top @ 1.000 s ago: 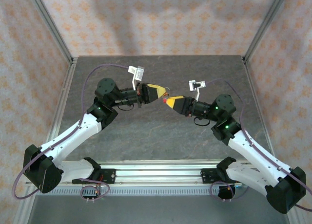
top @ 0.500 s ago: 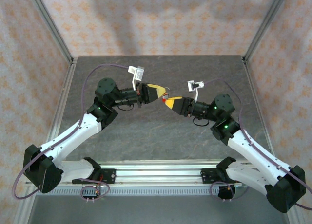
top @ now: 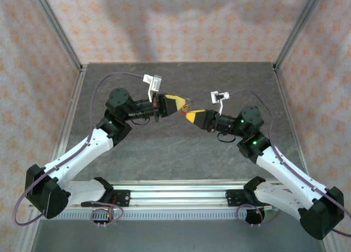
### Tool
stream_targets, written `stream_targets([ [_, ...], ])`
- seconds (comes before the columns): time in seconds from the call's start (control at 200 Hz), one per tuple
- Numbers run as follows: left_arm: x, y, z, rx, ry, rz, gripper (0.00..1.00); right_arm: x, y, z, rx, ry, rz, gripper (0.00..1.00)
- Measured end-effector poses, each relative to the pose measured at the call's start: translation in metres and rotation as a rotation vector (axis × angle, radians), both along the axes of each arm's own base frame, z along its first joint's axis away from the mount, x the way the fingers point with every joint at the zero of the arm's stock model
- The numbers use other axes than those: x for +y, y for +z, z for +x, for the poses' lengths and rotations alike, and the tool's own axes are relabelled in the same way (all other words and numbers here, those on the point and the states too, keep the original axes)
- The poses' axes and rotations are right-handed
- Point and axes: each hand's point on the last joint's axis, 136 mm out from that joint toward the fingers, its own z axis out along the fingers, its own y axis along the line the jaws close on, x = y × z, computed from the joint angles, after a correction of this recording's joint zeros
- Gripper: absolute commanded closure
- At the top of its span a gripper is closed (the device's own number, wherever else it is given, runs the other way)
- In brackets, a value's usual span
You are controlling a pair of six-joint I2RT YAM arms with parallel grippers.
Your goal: Remove the keys from the keyring
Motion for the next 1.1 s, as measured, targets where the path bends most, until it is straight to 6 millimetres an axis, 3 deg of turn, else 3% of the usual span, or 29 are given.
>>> stream_targets([
  [0.751, 0.000, -0.003, 0.000, 0.014, 0.000, -0.011, 1.00, 0.005, 0.012, -0.006, -0.018, 0.024, 0.039, 0.68],
  [1.101, 0.000, -0.004, 0.000, 0.012, 0.000, -0.013, 1.00, 0.012, 0.016, -0.005, -0.020, 0.020, 0.061, 0.75],
])
